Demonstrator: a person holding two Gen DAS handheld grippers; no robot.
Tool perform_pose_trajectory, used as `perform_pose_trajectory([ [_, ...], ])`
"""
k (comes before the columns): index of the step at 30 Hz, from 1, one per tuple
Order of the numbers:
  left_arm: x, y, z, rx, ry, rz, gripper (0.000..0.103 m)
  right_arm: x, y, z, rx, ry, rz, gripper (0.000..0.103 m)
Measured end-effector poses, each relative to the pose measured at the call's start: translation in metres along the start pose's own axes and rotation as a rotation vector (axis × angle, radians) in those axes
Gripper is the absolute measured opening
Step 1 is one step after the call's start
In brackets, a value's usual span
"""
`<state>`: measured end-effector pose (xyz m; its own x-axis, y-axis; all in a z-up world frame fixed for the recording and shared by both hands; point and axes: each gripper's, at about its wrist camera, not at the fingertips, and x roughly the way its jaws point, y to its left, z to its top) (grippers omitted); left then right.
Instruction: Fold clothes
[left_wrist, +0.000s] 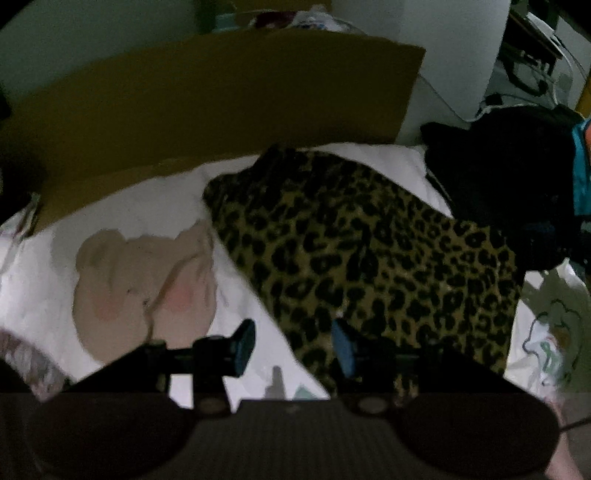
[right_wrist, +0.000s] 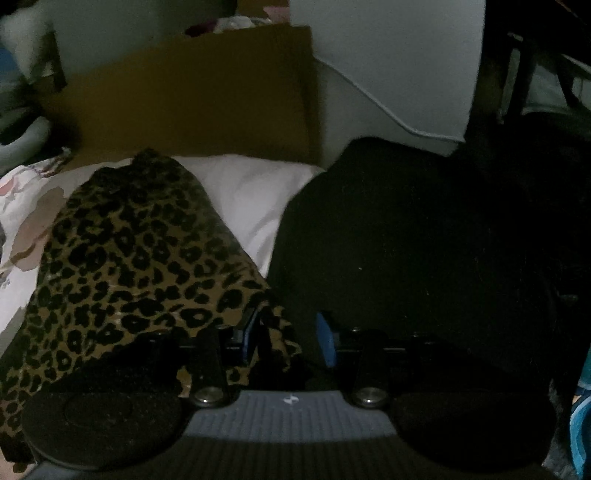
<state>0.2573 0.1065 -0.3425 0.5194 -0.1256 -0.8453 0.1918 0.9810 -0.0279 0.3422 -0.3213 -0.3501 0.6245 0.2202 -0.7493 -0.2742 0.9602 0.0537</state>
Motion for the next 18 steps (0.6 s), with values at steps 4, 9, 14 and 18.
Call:
perform_pose_trajectory([
  [4, -0.009, 0.002, -0.017, -0.017, 0.003, 0.014, 0.048, 0.003, 0.007, -0.006, -0.028, 0.040, -0.002, 0.041],
  [9, -0.016, 0.001, -0.033, -0.035, 0.015, 0.022, 0.048, 0.005, 0.008, -0.013, -0.027, 0.066, -0.004, 0.022],
  [14, -0.017, -0.010, -0.054, -0.049, 0.036, -0.020, 0.048, 0.000, 0.007, -0.012, -0.042, 0.054, -0.004, 0.007],
  [18, -0.016, -0.018, -0.069, -0.065, 0.063, -0.060, 0.048, -0.006, 0.006, -0.008, -0.039, 0.033, -0.026, 0.007],
])
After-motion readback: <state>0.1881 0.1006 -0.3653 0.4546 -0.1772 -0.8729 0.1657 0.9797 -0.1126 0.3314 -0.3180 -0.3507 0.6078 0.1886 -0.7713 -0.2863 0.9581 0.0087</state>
